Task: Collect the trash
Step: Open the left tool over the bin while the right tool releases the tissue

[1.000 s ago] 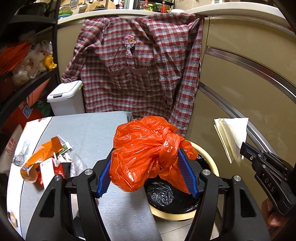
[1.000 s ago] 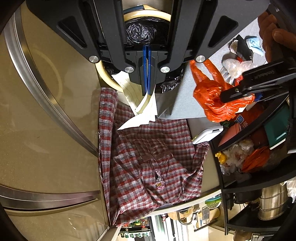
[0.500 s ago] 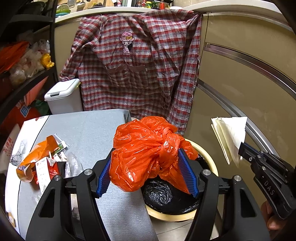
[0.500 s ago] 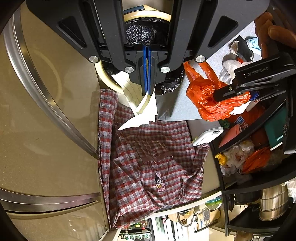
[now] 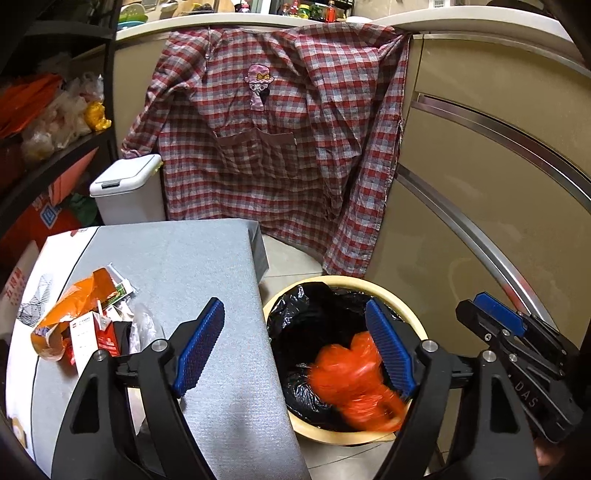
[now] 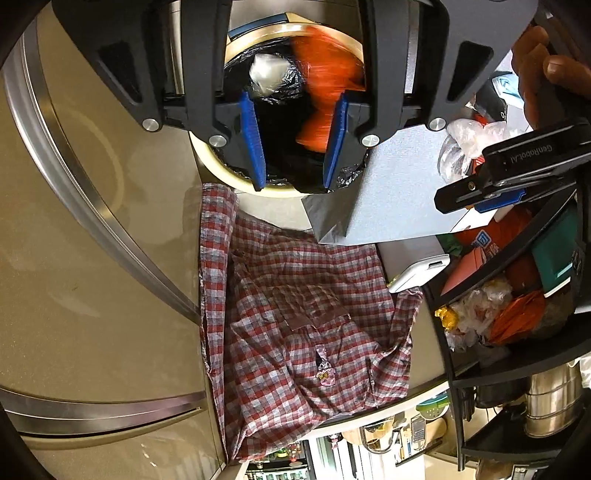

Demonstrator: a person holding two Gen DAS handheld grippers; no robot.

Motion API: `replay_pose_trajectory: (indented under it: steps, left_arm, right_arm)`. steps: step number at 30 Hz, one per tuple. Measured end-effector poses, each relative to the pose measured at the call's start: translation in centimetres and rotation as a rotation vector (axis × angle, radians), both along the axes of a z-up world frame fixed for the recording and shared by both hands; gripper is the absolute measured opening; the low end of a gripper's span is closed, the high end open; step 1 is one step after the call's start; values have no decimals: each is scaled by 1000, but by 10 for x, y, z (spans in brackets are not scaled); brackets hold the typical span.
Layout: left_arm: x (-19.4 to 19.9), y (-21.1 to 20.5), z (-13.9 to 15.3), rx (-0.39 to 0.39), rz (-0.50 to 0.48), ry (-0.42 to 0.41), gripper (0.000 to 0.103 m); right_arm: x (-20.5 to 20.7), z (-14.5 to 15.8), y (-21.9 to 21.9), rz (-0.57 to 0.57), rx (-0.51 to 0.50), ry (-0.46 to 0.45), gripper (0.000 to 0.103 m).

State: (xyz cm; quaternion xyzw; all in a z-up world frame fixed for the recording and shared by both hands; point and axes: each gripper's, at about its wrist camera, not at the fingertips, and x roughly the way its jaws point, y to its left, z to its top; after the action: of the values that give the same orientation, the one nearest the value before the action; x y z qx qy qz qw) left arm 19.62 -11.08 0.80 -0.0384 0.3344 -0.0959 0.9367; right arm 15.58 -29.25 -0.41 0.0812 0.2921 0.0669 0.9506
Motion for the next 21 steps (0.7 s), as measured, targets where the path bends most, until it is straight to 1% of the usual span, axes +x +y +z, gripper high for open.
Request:
replay_pose_trajectory:
  steps: [12,21]
  left_arm:
    - [-3,1,5,-11,2,-9,77]
    - [-10,15,13,-20,18,-22,76]
  right_arm:
    - [-1,1,0,1,1,-10,34]
    - [-2,0,7,6,2,-22,34]
